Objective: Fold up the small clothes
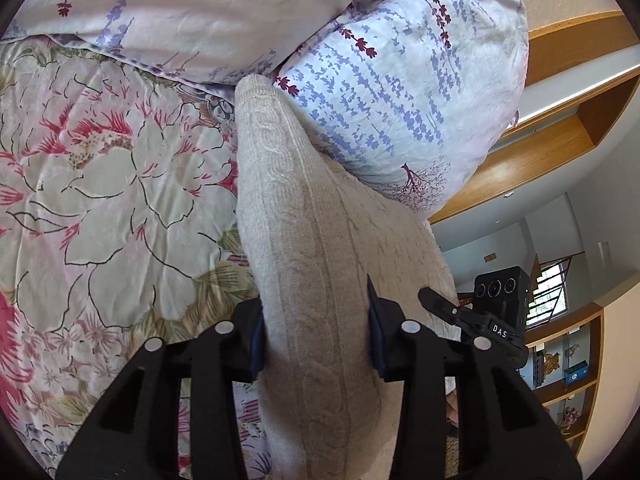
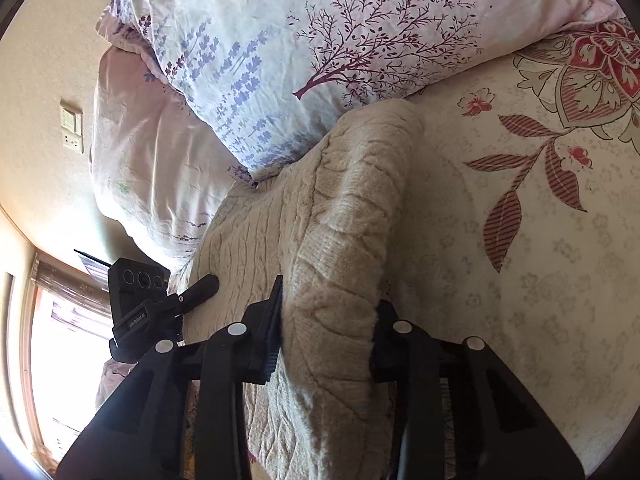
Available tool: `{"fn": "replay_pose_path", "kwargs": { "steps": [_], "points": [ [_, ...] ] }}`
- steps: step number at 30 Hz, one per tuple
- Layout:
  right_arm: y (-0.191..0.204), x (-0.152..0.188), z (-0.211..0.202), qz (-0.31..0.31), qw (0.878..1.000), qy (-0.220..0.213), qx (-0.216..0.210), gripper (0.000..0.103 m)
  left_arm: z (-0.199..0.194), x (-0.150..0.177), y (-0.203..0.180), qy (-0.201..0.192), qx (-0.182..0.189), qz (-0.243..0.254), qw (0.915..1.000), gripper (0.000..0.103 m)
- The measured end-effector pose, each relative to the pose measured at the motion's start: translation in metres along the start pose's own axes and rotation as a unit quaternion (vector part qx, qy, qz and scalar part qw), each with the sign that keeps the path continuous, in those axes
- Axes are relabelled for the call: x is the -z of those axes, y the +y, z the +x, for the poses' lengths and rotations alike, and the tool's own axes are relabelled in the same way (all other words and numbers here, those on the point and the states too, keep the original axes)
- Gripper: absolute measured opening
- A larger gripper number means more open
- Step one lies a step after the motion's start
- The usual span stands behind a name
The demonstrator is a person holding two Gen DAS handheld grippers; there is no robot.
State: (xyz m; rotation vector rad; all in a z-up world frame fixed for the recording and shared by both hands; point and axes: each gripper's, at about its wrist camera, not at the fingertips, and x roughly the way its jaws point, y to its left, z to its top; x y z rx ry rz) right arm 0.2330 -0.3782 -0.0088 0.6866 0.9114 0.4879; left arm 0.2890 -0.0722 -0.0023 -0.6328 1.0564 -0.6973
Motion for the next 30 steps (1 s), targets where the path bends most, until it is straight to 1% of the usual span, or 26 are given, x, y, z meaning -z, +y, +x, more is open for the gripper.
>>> {"fn": "replay_pose_path", "kwargs": {
  "steps": [2,5,11,15,18,19,21,22,24,25,26,28,29,30],
  "points": [
    [0.007,0.002,-0.001,-0.003,1.000,-0.010,-0.004,0.030,-0.007,0.001,-0.002,-0.001,0.006,0.005,1.0000,0.037],
    [0.023,0.007,0.003,-0.011,1.000,-0.013,-0.019,0.028,-0.028,0.004,-0.003,-0.006,0.002,0.016,0.9999,0.037],
    [0.065,0.024,0.032,-0.047,0.997,-0.001,-0.053,0.027,-0.097,0.013,0.010,-0.032,-0.011,0.016,0.9993,0.037],
    [0.093,0.041,0.058,-0.089,0.995,0.010,-0.046,0.026,-0.131,0.019,0.032,-0.041,-0.033,0.014,0.9985,0.037],
    [0.097,0.055,0.082,-0.093,0.995,0.032,-0.013,0.026,-0.137,0.024,0.062,-0.031,-0.058,-0.013,0.9978,0.038],
    [0.094,0.057,0.087,-0.086,0.996,0.030,-0.003,0.026,-0.136,0.025,0.074,-0.026,-0.051,-0.030,0.9979,0.039],
    [0.084,0.055,0.089,-0.052,0.998,0.032,-0.022,0.026,-0.131,0.027,0.089,-0.028,-0.034,-0.053,0.9976,0.042],
    [0.079,0.054,0.089,-0.037,0.998,0.035,-0.028,0.027,-0.130,0.027,0.092,-0.032,-0.027,-0.057,0.9975,0.044],
    [0.077,0.054,0.088,-0.035,0.998,0.042,-0.026,0.029,-0.128,0.027,0.092,-0.034,-0.028,-0.056,0.9975,0.047],
    [0.078,0.053,0.087,-0.038,0.998,0.044,-0.023,0.034,-0.128,0.027,0.090,-0.033,-0.030,-0.053,0.9976,0.051],
    [0.076,0.054,0.083,-0.037,0.998,0.045,-0.020,0.040,-0.129,0.026,0.088,-0.032,-0.033,-0.051,0.9976,0.052],
    [0.075,0.047,0.072,-0.031,0.999,0.027,-0.024,0.043,-0.129,0.020,0.085,-0.038,-0.038,-0.052,0.9972,0.059],
    [0.072,0.042,0.067,-0.024,0.999,0.014,-0.026,0.047,-0.130,0.017,0.085,-0.044,-0.039,-0.056,0.9967,0.061],
    [0.067,0.036,0.063,-0.010,0.999,0.001,-0.034,0.048,-0.131,0.012,0.086,-0.052,-0.040,-0.061,0.9960,0.063]
  ]
}}
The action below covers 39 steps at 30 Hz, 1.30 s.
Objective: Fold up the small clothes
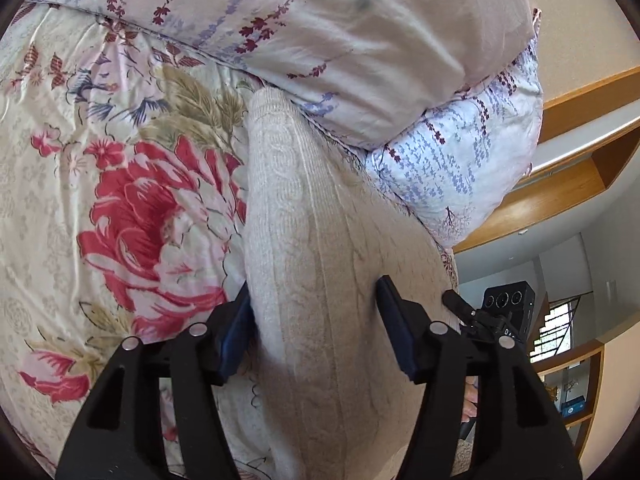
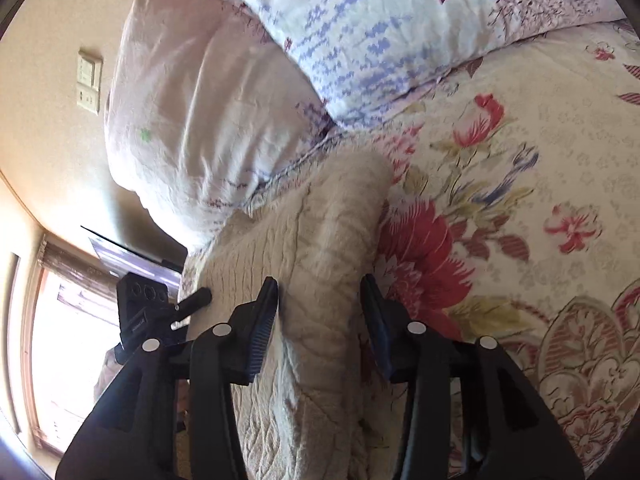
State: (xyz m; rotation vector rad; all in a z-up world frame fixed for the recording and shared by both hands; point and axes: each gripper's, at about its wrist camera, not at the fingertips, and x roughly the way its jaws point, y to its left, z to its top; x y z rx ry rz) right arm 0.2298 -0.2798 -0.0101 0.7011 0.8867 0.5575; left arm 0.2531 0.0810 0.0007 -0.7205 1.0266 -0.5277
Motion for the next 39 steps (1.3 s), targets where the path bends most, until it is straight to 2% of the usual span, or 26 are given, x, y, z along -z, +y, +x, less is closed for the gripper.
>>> {"fn": "replay_pose_path", "kwargs": {
  "steps": [6,8,9,10,13,16,21,23,26,29,31,34,37,39],
  "points": [
    [-0.022,-0.033,0.018,0.063,0.998,-0.009,0.003,0.046,0.010,-0.039,0.010,-0.038,0.001,-0.042,0.9984,0.062],
    [-0.023,-0.039,0.024,0.059,0.998,-0.011,0.002,0.019,0.016,-0.048,0.009,-0.040,-0.006,-0.039,0.9984,0.047],
    [-0.018,-0.041,0.023,0.042,0.999,-0.019,0.009,0.014,0.019,-0.050,0.007,-0.036,-0.010,-0.032,0.9988,0.033],
    [-0.009,-0.041,0.022,0.018,0.999,-0.033,0.017,0.011,0.020,-0.052,0.002,-0.035,-0.017,-0.016,0.9991,0.023],
    [0.011,-0.039,0.011,-0.048,0.995,-0.063,0.055,0.010,0.018,-0.052,-0.008,-0.044,-0.042,0.040,0.9973,0.014],
    [0.003,-0.038,0.021,-0.045,0.991,-0.046,0.114,0.009,0.023,-0.054,-0.007,-0.042,-0.078,0.059,0.9943,0.009],
    [-0.002,-0.039,0.032,-0.037,0.989,-0.024,0.144,0.010,0.032,-0.052,-0.013,-0.046,-0.128,0.091,0.9865,0.009],
    [0.004,-0.039,0.027,-0.049,0.986,-0.019,0.159,0.018,0.026,-0.050,-0.014,-0.049,-0.124,0.088,0.9871,0.011],
    [0.026,-0.027,0.001,-0.096,0.978,-0.053,0.180,0.029,-0.001,-0.038,-0.022,-0.079,-0.109,0.102,0.9857,0.016],
    [0.051,-0.002,-0.030,-0.151,0.973,-0.077,0.157,0.031,-0.035,-0.010,-0.037,-0.109,-0.097,0.148,0.9781,0.029],
    [0.063,0.017,-0.042,-0.182,0.972,-0.076,0.130,0.031,-0.050,0.014,-0.050,-0.119,-0.088,0.178,0.9728,0.042],
    [0.076,0.049,-0.044,-0.215,0.970,-0.059,0.102,0.031,-0.054,0.049,-0.067,-0.108,-0.093,0.220,0.9651,0.048],
    [0.085,0.073,-0.031,-0.243,0.961,-0.043,0.122,0.031,-0.042,0.077,-0.080,-0.091,-0.106,0.251,0.9577,0.051],
    [0.086,0.081,-0.024,-0.255,0.956,-0.031,0.138,0.031,-0.034,0.089,-0.084,-0.087,-0.135,0.273,0.9486,0.051]
  ]
}}
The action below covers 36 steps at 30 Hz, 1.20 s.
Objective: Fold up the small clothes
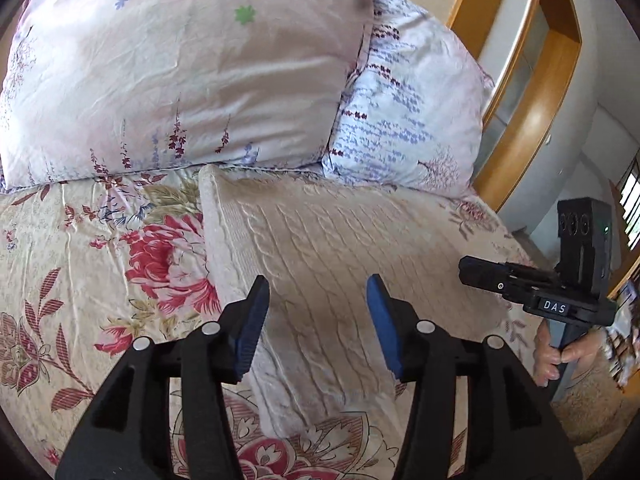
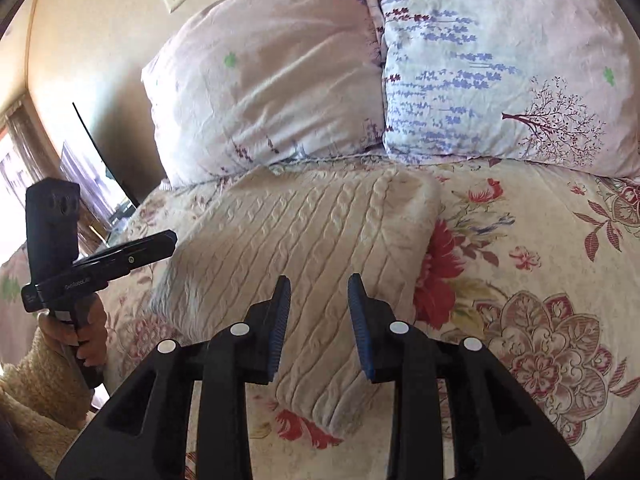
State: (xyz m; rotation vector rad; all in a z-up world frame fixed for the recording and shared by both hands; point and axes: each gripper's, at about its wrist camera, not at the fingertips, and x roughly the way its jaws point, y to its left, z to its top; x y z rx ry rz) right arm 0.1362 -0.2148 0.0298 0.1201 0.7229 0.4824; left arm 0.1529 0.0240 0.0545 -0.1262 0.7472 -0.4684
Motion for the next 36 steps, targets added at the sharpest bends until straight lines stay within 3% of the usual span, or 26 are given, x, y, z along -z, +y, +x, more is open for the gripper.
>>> {"fn": "replay_pose_path", "kwargs": {
  "steps": [4,8,16,18,20,22,27,31,36],
  "points": [
    [0.005,0.015,0.014,-0.023,0.998,0.033,0.050,0.032,0.009,0.010,-0.013,0.004,-0.053,0.047,0.9975,0.052],
    [-0.002,0.021,0.019,-0.008,0.997,0.043,0.057,0.032,0.019,0.014,-0.013,0.019,-0.078,0.058,0.9951,0.052],
    [0.006,0.026,0.019,-0.014,0.996,0.021,0.082,0.034,0.020,0.016,-0.013,0.009,-0.084,0.054,0.9949,0.058],
    [0.003,0.027,0.009,0.005,0.998,0.009,0.064,0.045,0.008,0.017,-0.012,-0.001,-0.073,0.037,0.9967,0.065],
    [0.001,0.029,-0.005,0.024,0.999,-0.011,0.045,0.073,-0.005,0.020,-0.006,-0.011,-0.076,0.024,0.9967,0.075],
    [0.003,0.032,-0.018,0.020,0.997,-0.034,0.060,0.089,-0.017,0.028,-0.001,-0.021,-0.095,0.017,0.9951,0.084],
    [0.008,0.040,-0.035,0.014,0.992,-0.055,0.111,0.096,-0.037,0.053,0.009,-0.025,-0.131,-0.004,0.9910,0.096],
    [0.015,0.048,-0.038,0.027,0.981,-0.054,0.187,0.102,-0.039,0.068,0.008,-0.013,-0.163,-0.023,0.9864,0.101],
    [0.029,0.061,-0.042,0.038,0.980,-0.066,0.183,0.102,-0.033,0.077,0.002,0.011,-0.169,-0.042,0.9846,0.101]
  ]
}}
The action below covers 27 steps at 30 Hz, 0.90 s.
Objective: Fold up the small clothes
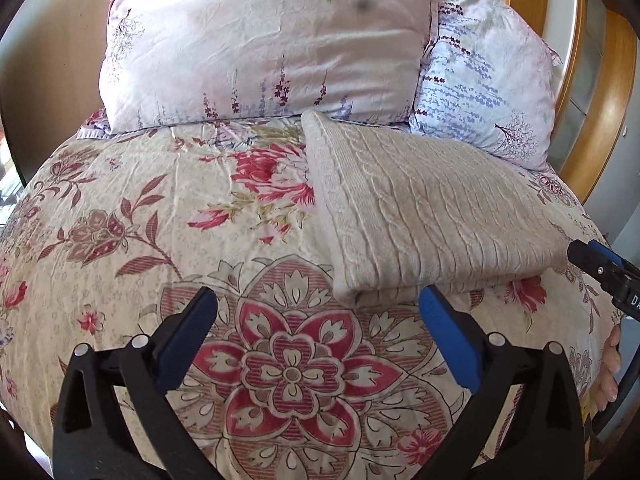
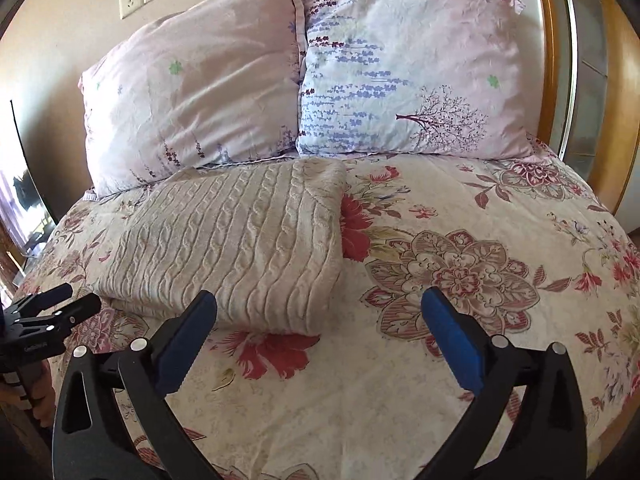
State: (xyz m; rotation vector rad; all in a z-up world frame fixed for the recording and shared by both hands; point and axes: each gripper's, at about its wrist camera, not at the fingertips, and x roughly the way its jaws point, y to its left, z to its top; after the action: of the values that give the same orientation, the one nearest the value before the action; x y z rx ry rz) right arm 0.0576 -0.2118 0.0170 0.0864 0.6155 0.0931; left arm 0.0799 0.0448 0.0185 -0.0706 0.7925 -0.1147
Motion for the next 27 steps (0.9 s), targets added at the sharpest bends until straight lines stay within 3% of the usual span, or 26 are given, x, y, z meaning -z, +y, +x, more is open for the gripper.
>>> {"fn": "replay_pose_path", "kwargs": {
  "steps": [10,14,27],
  "points": [
    [0.025,0.019,0.024,-0.016,0.997,0.072,0.008,0.102,0.017,0.011,-0.026,0.030,-0.059,0.034,0.9973,0.101],
    [0.031,0.026,0.033,-0.020,0.996,0.090,0.014,0.102,0.026,0.014,-0.032,0.054,-0.064,0.045,0.9955,0.101],
    [0.039,0.031,0.040,-0.039,0.992,0.106,0.048,0.102,0.028,0.013,-0.030,0.059,-0.053,0.030,0.9964,0.101]
  ]
}}
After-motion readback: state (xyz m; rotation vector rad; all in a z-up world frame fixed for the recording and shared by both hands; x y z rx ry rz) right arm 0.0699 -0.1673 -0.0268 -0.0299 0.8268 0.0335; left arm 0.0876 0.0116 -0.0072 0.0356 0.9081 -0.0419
